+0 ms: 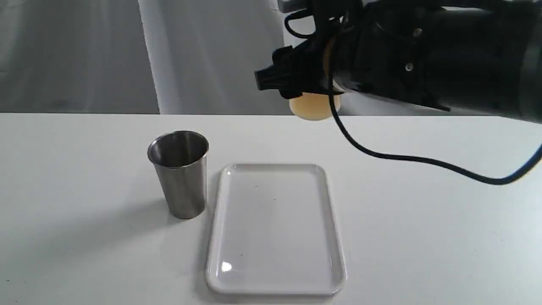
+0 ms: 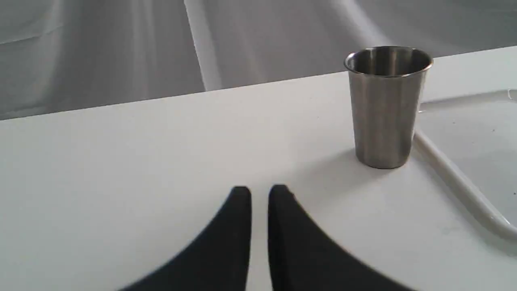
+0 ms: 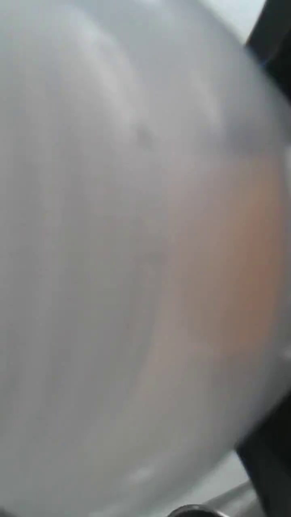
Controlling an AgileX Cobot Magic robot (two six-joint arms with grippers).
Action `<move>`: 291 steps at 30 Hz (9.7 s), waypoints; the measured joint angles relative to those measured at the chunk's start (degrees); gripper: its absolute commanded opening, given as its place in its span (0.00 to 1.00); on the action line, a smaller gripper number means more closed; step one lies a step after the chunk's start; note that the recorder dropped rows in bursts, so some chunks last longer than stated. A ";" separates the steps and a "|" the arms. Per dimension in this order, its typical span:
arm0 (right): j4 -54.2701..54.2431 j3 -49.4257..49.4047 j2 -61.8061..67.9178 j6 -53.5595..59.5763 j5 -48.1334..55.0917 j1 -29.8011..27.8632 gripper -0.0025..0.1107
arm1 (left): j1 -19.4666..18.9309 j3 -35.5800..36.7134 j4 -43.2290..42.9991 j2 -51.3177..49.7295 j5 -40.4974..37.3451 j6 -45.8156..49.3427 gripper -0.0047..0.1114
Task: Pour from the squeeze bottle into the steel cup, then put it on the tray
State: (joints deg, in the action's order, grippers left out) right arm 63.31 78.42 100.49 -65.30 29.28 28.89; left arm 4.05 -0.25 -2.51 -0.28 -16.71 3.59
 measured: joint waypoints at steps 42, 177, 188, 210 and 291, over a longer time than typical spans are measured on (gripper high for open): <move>-41.09 -12.59 11.02 46.46 -32.48 -1.50 0.50 | 0.00 0.00 0.00 0.00 0.00 0.00 0.11; -50.91 -39.33 -34.77 64.90 -37.95 -3.31 0.79 | 0.00 0.00 0.00 0.00 0.00 0.00 0.11; -56.66 -45.44 -53.30 64.76 -27.66 -3.31 0.12 | 0.00 0.00 0.00 0.00 0.00 0.00 0.11; -58.37 -45.54 -55.83 64.76 -18.62 -3.31 0.02 | 0.00 0.00 0.00 0.00 0.00 0.00 0.11; -60.09 -78.24 -98.53 68.55 -10.88 -35.16 0.02 | 0.00 0.00 0.00 0.00 0.00 0.00 0.11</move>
State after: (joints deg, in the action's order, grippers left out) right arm 3.21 0.18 1.96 3.24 18.39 -6.27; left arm 4.05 -0.25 -2.51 -0.28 -16.71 3.59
